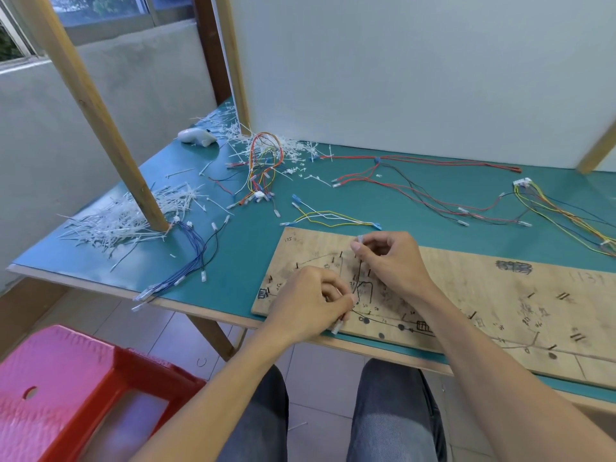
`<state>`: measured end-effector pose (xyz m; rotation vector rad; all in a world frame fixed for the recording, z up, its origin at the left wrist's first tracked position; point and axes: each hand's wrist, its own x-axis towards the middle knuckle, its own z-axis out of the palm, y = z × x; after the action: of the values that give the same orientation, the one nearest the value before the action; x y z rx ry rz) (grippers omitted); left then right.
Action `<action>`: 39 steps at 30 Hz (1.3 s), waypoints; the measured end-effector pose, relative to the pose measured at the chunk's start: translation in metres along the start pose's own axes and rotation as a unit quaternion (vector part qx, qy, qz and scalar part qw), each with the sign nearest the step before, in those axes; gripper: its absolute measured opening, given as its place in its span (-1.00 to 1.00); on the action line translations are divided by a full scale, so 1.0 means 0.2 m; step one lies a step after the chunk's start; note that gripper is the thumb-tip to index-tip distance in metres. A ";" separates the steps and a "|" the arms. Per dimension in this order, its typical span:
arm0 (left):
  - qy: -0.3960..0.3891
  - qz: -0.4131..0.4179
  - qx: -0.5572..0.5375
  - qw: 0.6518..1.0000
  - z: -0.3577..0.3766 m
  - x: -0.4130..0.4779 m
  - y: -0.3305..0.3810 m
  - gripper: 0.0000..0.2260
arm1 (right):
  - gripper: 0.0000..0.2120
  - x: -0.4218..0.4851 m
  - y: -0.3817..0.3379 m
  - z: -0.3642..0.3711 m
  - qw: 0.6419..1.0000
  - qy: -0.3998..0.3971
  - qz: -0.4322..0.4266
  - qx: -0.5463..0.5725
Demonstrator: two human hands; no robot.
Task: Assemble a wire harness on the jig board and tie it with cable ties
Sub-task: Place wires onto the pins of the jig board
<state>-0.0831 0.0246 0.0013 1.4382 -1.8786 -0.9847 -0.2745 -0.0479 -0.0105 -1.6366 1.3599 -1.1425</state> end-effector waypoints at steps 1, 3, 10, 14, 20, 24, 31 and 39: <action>-0.005 -0.008 -0.026 1.000 -0.01 0.01 0.00 -0.91 | -0.94 0.00 0.00 0.00 1.000 0.002 0.003 0.017; -0.029 -0.016 -0.051 0.998 -0.03 0.02 0.00 -0.90 | -0.90 -0.01 -0.01 0.00 1.000 0.002 -0.002 0.030; -0.105 -0.015 0.001 0.994 -0.06 0.02 0.02 -0.82 | -0.80 -0.05 -0.04 -0.01 0.999 -0.010 -0.017 -0.035; -0.127 -0.008 0.045 0.991 -0.07 -0.01 0.02 -0.68 | -0.75 -0.10 -0.04 0.00 0.998 -0.007 -0.025 -0.057; -0.158 -0.004 0.048 0.986 -0.09 -0.02 0.03 -0.70 | -0.68 -0.10 -0.04 0.00 0.999 0.006 -0.016 -0.043; -0.166 -0.010 0.036 0.985 -0.09 -0.01 0.04 -0.70 | -0.68 -0.09 -0.02 0.00 0.999 0.007 -0.009 -0.037; -0.192 0.013 0.054 0.980 -0.10 0.00 0.04 -0.59 | -0.71 -0.08 0.02 0.01 0.999 0.006 -0.005 -0.044; -0.194 0.037 0.114 0.974 -0.09 -0.01 0.03 -0.59 | -0.81 -0.08 0.01 0.01 0.999 -0.007 -0.017 -0.042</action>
<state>-0.0710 0.0235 0.0171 1.3620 -2.3762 -1.1045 -0.2746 -0.0336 -0.0162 -1.7305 1.3919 -1.1054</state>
